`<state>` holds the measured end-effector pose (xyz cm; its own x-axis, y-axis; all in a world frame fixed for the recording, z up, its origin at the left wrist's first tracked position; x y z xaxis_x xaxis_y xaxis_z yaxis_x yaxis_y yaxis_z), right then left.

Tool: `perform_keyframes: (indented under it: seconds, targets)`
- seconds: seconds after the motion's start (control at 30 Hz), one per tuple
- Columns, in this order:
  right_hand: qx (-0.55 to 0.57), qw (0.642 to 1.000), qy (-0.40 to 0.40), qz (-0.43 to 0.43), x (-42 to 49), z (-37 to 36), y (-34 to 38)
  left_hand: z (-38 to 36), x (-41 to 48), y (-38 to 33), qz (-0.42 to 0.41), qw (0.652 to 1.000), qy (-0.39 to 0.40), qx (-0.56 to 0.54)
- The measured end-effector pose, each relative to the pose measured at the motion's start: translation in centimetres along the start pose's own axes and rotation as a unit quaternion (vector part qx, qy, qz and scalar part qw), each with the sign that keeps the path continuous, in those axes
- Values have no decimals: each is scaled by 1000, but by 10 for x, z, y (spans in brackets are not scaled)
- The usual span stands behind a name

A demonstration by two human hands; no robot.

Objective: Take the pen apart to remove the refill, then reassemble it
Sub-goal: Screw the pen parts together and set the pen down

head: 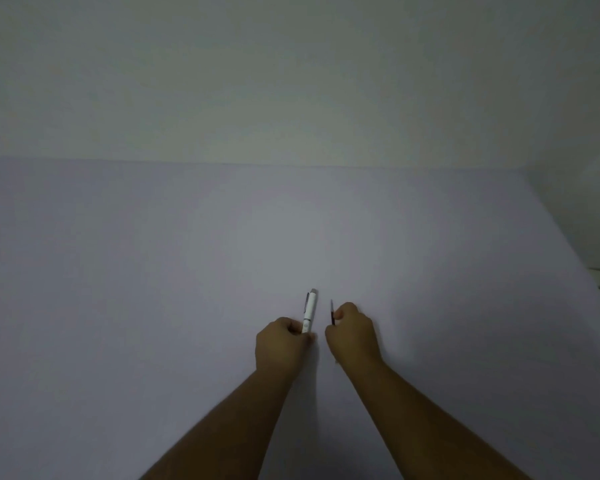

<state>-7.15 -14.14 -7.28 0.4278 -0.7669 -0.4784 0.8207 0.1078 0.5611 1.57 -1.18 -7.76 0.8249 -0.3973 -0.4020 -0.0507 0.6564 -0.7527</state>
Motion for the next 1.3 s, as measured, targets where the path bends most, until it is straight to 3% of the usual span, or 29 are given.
perform_keyframes:
  seconds: [1.3]
  targets:
    - [29, 1000, -9, -6, 1, -6, -9, 0, 4, 2, 25, 999, -11, 19]
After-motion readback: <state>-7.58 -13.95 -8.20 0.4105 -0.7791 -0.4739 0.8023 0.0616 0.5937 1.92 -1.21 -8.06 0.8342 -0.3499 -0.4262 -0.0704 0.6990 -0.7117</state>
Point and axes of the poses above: each hand's wrist, its own x-axis towards the middle knuckle, its own z-axis out of the back of the hand, y = z × x, the point moved 7 cm from there along x, towards the middle knuckle, and after that the axes turned 5 degrees about -z, right-handed, at the moved point
